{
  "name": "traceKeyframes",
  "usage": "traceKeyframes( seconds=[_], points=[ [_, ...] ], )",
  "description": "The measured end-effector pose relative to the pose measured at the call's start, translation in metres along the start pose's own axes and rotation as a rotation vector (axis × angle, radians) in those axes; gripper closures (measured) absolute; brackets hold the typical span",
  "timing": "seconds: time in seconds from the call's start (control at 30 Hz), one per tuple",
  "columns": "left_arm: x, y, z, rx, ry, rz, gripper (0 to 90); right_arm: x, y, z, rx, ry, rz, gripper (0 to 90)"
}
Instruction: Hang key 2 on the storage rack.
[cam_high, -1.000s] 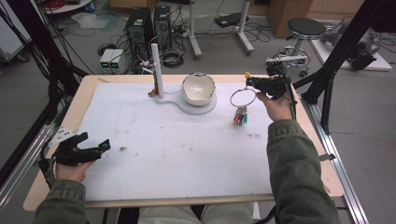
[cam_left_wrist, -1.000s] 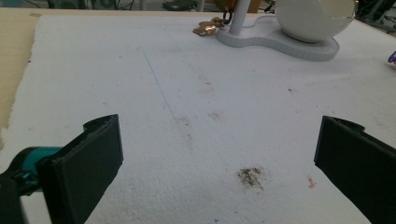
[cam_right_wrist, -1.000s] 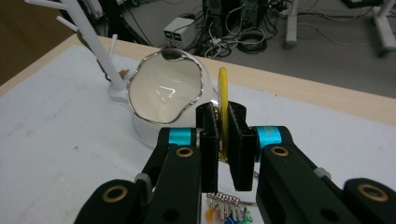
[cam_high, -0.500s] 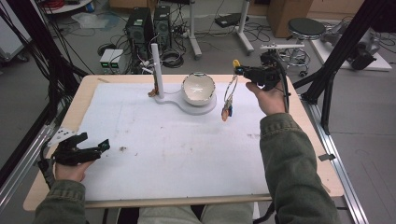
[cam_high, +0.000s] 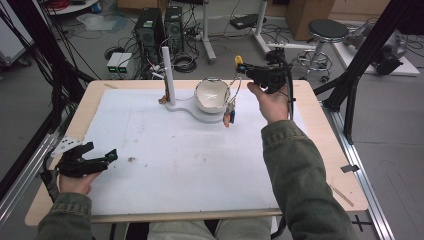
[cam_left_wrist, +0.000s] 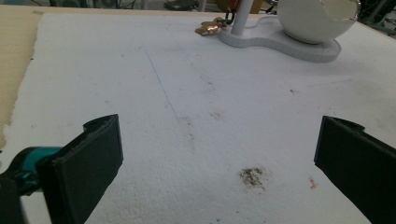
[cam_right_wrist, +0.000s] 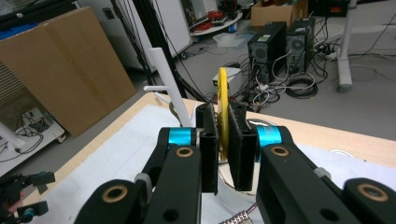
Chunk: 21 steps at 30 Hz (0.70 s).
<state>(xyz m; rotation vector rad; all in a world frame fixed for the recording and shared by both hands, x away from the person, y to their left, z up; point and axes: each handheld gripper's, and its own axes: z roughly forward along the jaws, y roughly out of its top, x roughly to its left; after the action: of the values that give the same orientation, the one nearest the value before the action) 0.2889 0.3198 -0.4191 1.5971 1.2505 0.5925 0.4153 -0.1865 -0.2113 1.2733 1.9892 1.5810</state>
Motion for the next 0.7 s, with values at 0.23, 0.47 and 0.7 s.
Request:
traceKeyframes(
  seconds=[0.23,0.47,0.7],
  points=[
    [0.000,0.000,0.000,-0.003,0.000,-0.002,1.7,0.021,-0.002,0.021,0.000,0.002,-0.027,84.5],
    [0.000,0.000,-0.001,-0.010,-0.001,-0.004,1.7,0.042,-0.005,0.044,0.011,0.008,-0.049,84.5],
    [0.000,0.000,0.000,-0.017,-0.003,-0.007,1.7,0.055,-0.008,0.064,0.028,0.033,-0.050,84.5]
  ],
)
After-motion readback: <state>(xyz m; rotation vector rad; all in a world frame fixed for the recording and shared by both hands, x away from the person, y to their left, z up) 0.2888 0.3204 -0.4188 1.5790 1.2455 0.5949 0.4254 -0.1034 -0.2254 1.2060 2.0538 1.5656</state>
